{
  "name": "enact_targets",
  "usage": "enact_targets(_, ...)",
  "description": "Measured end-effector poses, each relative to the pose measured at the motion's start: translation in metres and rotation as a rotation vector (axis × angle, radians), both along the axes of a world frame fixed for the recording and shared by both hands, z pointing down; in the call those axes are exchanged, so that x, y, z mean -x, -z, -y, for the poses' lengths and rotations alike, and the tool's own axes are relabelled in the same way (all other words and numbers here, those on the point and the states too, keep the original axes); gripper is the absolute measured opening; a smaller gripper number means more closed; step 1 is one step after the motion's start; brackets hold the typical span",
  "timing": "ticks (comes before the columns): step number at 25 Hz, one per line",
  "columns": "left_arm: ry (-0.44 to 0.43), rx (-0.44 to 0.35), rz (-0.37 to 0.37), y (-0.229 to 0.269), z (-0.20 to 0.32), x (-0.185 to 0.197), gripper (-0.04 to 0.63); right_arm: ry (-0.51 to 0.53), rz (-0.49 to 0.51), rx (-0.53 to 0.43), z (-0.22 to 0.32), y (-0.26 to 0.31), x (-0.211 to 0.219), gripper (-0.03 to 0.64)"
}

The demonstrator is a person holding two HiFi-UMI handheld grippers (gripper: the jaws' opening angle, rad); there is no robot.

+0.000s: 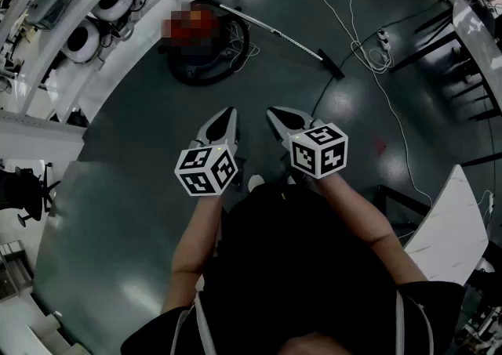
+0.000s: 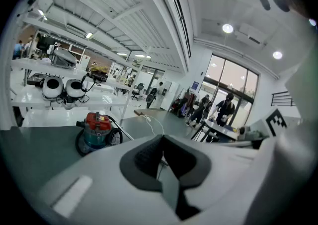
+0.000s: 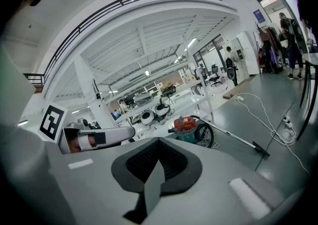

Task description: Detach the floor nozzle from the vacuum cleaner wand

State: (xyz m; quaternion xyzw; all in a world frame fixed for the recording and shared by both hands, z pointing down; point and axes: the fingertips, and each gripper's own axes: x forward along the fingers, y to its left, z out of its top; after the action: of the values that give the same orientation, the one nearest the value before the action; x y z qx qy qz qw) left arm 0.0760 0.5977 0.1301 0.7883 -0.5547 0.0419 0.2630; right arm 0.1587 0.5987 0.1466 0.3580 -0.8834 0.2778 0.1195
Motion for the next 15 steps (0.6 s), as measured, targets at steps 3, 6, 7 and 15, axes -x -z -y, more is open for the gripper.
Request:
enact_targets(3,0.005,0.008,-0.002,-0.002,-0.002,0.002,0.009,0.005,0.0,-0.006,-0.001,0.002,0.003,-0.005)
enact_targets(6,0.004,0.012,-0.008,-0.004,-0.001,0.006,0.009,0.005,-0.001,-0.009,0.0,0.001,0.006,-0.005)
enact_targets(7,0.0,0.011,-0.01,-0.004,-0.001,0.005,0.009,0.003,-0.003,-0.008,0.0,0.0,0.006,-0.005)
enact_targets(15,-0.01,0.022,-0.006,-0.008,0.004,0.02,0.009,-0.001,-0.008,0.008,0.007,-0.006,0.02,-0.005)
